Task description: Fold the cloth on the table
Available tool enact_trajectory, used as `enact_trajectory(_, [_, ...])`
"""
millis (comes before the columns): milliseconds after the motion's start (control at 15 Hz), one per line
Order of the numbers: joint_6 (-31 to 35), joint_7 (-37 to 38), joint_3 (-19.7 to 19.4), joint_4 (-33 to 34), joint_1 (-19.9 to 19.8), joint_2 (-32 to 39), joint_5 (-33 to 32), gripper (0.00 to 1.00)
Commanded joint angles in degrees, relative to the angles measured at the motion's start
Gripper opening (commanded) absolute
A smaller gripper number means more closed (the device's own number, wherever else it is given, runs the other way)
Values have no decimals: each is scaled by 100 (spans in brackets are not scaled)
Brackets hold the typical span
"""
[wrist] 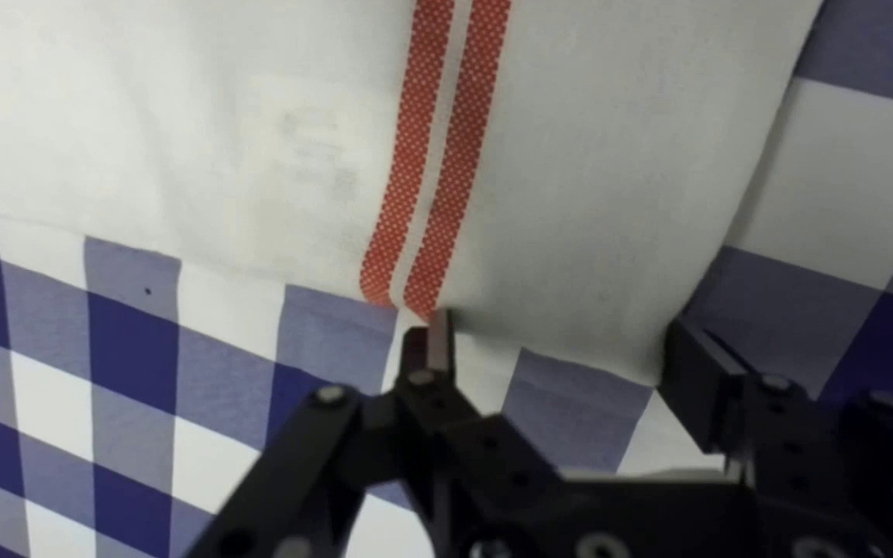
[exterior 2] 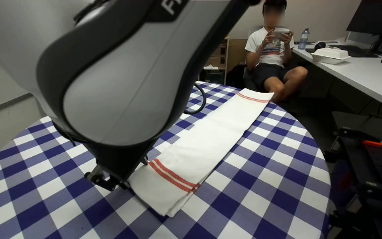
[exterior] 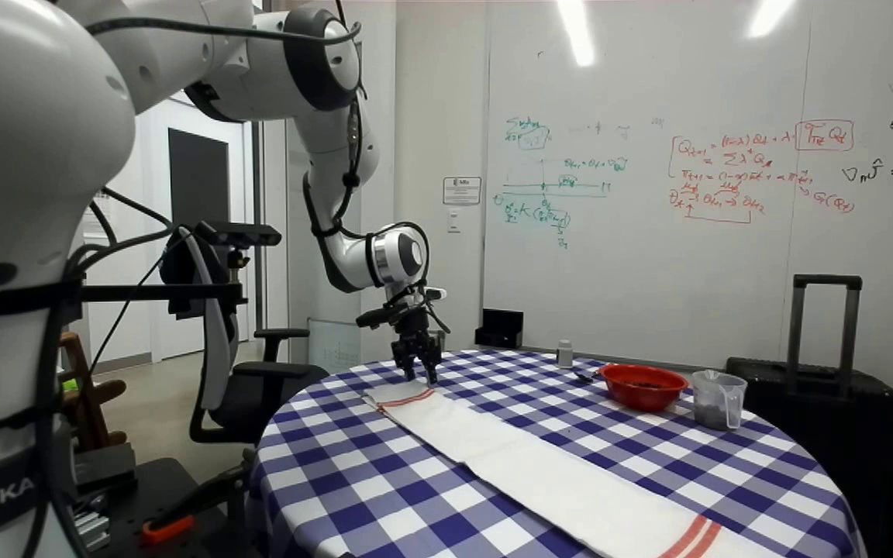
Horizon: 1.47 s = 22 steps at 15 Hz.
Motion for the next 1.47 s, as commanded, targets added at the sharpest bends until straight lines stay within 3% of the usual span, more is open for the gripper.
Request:
enact_trajectory(0, [-43,96,-130,213,110,123,-97,36])
enact_trajectory(267, [-38,62,-120,179,91,73,-66,5])
enact_trajectory(400, [-41,-20,-40,127,43,-28,10,2])
enact_trajectory(1000, [-78,-1345,866,-91,-162,-1178,580,4])
enact_trajectory(1400, [-528,-2384,1392,97,-300,-1990,1038,4])
